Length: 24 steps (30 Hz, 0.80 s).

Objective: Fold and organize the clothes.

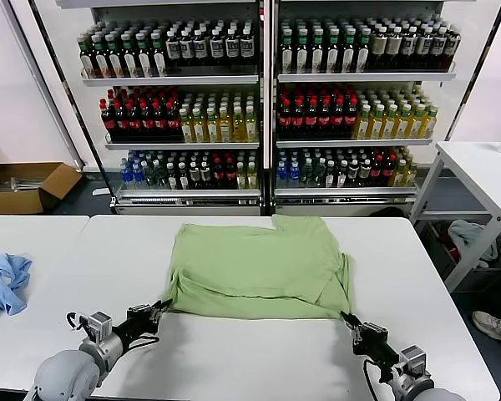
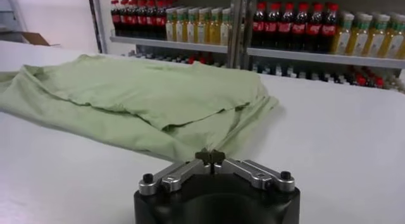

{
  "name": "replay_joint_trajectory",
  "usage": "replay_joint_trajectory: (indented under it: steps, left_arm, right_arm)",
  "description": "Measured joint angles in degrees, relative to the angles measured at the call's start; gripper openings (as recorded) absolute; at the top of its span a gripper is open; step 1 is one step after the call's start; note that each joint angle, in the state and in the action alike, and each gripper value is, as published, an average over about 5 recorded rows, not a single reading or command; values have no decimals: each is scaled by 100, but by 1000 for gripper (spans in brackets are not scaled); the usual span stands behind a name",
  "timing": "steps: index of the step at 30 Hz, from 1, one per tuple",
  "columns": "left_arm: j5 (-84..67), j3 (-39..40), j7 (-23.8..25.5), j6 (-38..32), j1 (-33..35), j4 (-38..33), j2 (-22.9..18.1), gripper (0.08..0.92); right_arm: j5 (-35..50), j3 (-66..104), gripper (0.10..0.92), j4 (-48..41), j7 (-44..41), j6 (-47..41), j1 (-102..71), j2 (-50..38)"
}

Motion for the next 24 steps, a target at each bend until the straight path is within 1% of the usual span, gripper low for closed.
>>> replay_joint_trajectory:
  steps: [4, 8, 16, 20, 24]
  left_arm:
    - [41, -119, -33, 51, 209, -190, -6, 88]
    - [96, -313, -56, 68, 549, -454, -96, 88]
    - [124, -919, -96, 36, 1588, -1092, -323, 88]
    - [129, -1249, -98, -8, 2129, -1354, -363, 88]
    - [129, -1495, -101, -33, 2506, -1526, -368, 88]
  right_arm:
    - [-14, 100, 106, 204, 8, -30, -191, 5]
    - [-82, 223, 106, 430, 10, -34, -472, 45]
    - [-421, 524, 106, 922, 35, -33, -1298, 271]
    - [-585, 644, 106, 1164, 50, 7, -1741, 378]
    - [-678, 711, 106, 1362, 54, 15, -2078, 436]
